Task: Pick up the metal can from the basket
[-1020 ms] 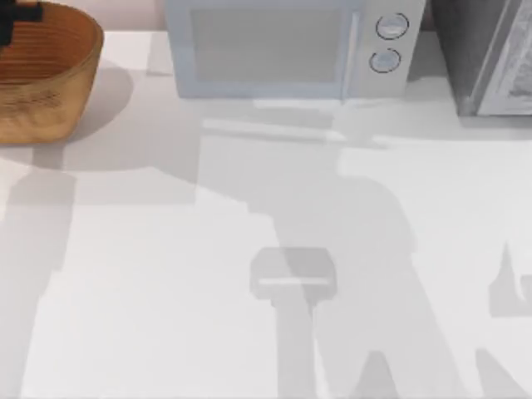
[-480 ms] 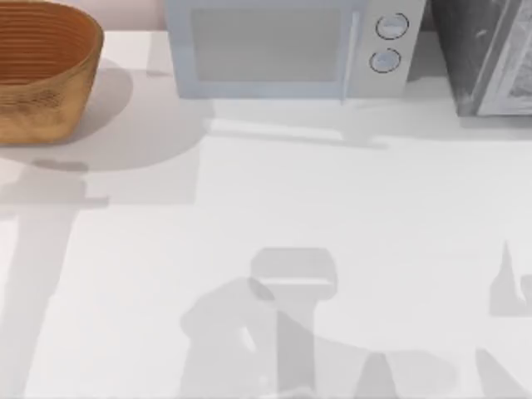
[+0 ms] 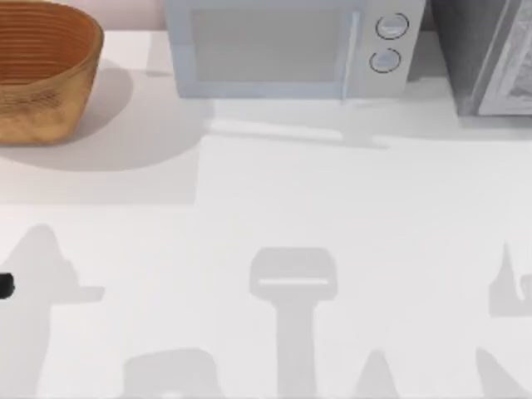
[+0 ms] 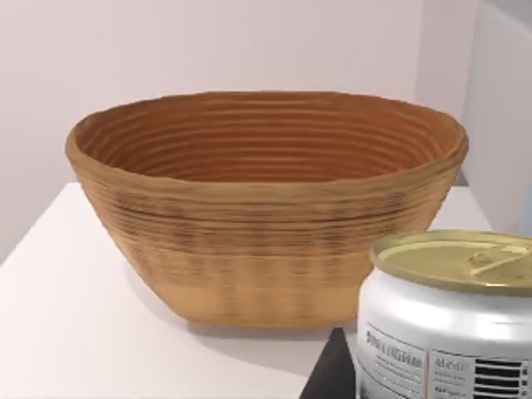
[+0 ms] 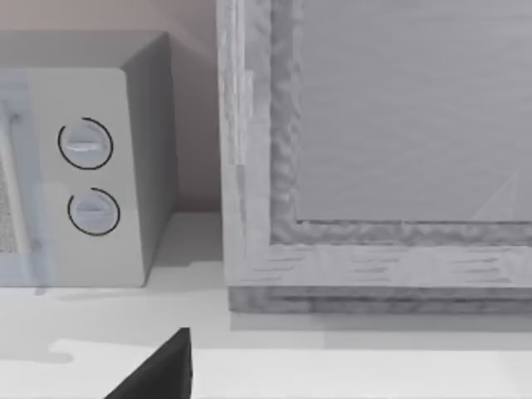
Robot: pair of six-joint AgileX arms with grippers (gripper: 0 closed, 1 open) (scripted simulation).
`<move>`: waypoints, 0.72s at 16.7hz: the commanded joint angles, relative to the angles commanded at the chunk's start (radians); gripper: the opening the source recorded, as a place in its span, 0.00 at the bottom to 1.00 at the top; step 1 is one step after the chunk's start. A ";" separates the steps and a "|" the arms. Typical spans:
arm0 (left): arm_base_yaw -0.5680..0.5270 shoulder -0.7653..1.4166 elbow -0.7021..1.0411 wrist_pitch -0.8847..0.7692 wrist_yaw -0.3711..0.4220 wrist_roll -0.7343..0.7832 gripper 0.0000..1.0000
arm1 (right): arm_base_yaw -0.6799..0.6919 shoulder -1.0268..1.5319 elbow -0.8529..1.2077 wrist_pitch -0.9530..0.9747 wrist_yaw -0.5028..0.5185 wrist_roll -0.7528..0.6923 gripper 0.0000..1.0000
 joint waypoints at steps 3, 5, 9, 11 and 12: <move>0.003 -0.114 -0.116 0.065 0.033 -0.012 0.00 | 0.000 0.000 0.000 0.000 0.000 0.000 1.00; 0.003 -0.139 -0.141 0.078 0.042 -0.014 0.00 | 0.000 0.000 0.000 0.000 0.000 0.000 1.00; 0.004 -0.135 -0.141 0.076 0.040 -0.012 0.00 | 0.000 0.000 0.000 0.000 0.000 0.000 1.00; 0.004 -0.129 -0.139 0.079 0.042 -0.012 0.00 | 0.000 0.000 0.000 0.000 0.000 0.000 1.00; 0.004 -0.117 -0.134 0.085 0.048 -0.010 0.00 | 0.000 0.000 0.000 0.000 0.000 0.000 1.00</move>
